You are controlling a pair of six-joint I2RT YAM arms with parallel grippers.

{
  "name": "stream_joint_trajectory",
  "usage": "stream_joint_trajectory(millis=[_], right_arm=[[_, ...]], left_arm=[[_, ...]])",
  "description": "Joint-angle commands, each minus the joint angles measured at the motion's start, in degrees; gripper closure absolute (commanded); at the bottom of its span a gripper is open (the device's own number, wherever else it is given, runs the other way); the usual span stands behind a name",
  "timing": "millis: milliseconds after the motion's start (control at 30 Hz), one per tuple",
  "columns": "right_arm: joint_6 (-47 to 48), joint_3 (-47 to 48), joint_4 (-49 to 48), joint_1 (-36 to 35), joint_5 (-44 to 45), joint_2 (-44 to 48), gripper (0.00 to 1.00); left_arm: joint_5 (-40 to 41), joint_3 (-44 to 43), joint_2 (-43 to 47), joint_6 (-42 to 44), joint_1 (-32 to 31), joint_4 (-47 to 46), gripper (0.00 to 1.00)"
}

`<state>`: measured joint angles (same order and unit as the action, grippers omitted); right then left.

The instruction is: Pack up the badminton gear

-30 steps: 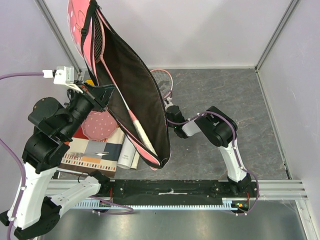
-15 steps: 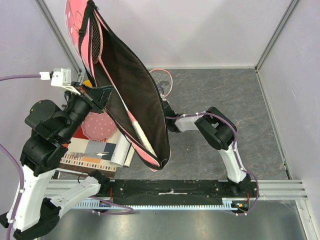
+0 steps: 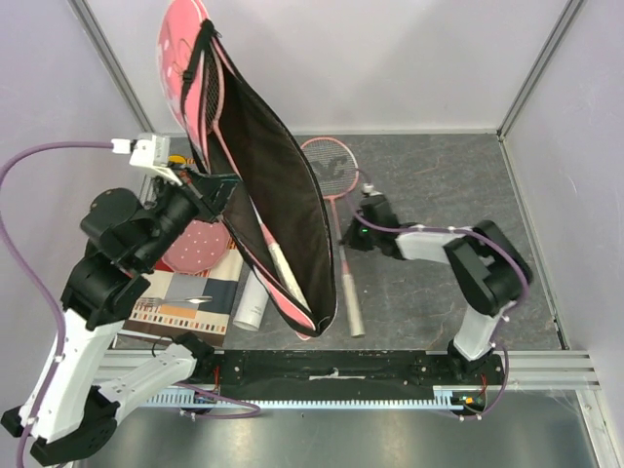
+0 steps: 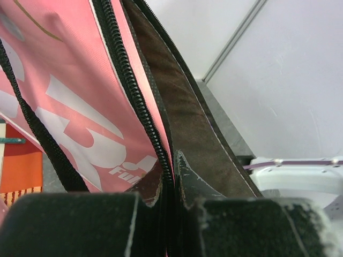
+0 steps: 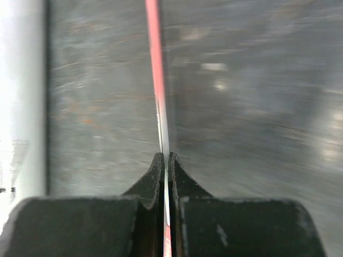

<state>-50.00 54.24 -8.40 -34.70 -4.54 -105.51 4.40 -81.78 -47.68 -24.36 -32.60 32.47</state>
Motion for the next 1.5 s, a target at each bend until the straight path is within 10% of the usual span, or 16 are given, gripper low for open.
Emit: stream_joint_trajectory(millis=[0, 100, 267, 800, 900, 1167, 1467], right_arm=[[13.1, -9.1, 8.1, 8.6, 0.4, 8.8, 1.00], [19.3, -9.6, 13.7, 10.8, 0.5, 11.4, 1.00], [25.6, -8.6, 16.2, 10.8, 3.2, 14.3, 0.64], [20.0, 4.7, 28.3, 2.4, 24.0, 2.5, 0.69], [19.2, 4.4, 26.8, 2.7, 23.3, 1.3, 0.99], [16.2, -6.8, 20.7, 7.9, 23.1, 17.1, 1.00], [14.8, -7.1, 35.9, 11.0, 24.7, 36.3, 1.00]], left_arm=[[-5.5, 2.0, -2.7, 0.6, -0.1, -9.4, 0.98], [-9.5, 4.1, -5.0, 0.9, -0.1, -12.0, 0.98], [-14.3, 7.7, -7.3, 1.6, -0.2, -15.3, 0.98], [-9.9, 20.4, 1.0, 2.0, -0.1, -16.3, 0.98], [-9.9, 19.7, 0.6, 2.2, -0.1, -15.4, 0.98], [-11.3, 18.3, -6.4, 4.4, -0.1, -16.6, 0.98], [-14.8, 15.1, -22.0, 6.1, -0.3, -27.4, 0.98]])
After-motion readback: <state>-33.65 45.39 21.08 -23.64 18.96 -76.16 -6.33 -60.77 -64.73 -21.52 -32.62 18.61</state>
